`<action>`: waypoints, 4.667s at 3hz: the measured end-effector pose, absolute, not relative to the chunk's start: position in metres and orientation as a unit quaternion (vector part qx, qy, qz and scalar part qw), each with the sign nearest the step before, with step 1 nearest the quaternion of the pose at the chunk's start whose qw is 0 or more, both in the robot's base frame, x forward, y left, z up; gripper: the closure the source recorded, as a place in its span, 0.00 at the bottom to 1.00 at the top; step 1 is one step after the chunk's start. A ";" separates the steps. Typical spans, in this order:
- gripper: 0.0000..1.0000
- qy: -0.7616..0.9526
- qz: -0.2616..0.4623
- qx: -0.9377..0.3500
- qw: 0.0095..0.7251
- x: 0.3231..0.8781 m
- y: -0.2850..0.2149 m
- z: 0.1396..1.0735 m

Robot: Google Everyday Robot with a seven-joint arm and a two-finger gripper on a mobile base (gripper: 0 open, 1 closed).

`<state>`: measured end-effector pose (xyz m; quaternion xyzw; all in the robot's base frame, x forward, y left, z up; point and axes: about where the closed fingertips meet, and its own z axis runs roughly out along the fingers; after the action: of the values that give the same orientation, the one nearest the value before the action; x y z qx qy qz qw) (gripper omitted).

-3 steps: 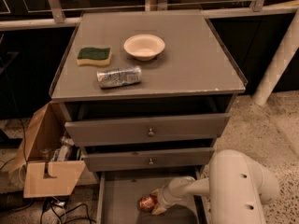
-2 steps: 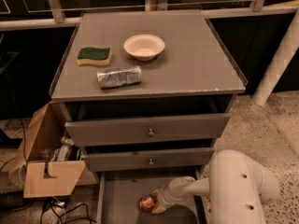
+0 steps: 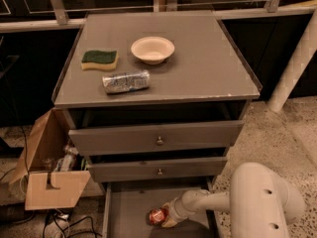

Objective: Pick coke can from bottom drawer and place on counter

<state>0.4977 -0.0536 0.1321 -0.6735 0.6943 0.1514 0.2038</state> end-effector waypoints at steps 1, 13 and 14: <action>1.00 0.714 0.131 -0.650 0.224 0.496 -0.076 0.157; 1.00 0.806 -0.013 -0.515 0.293 0.472 -0.199 0.432; 1.00 0.808 -0.025 -0.514 0.287 0.475 -0.204 0.451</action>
Offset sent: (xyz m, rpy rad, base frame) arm -0.0495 -0.0720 0.1092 -0.0216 -0.1401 -0.3173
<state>0.4751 -0.2041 0.4506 -0.5142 0.8077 -0.0246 0.2874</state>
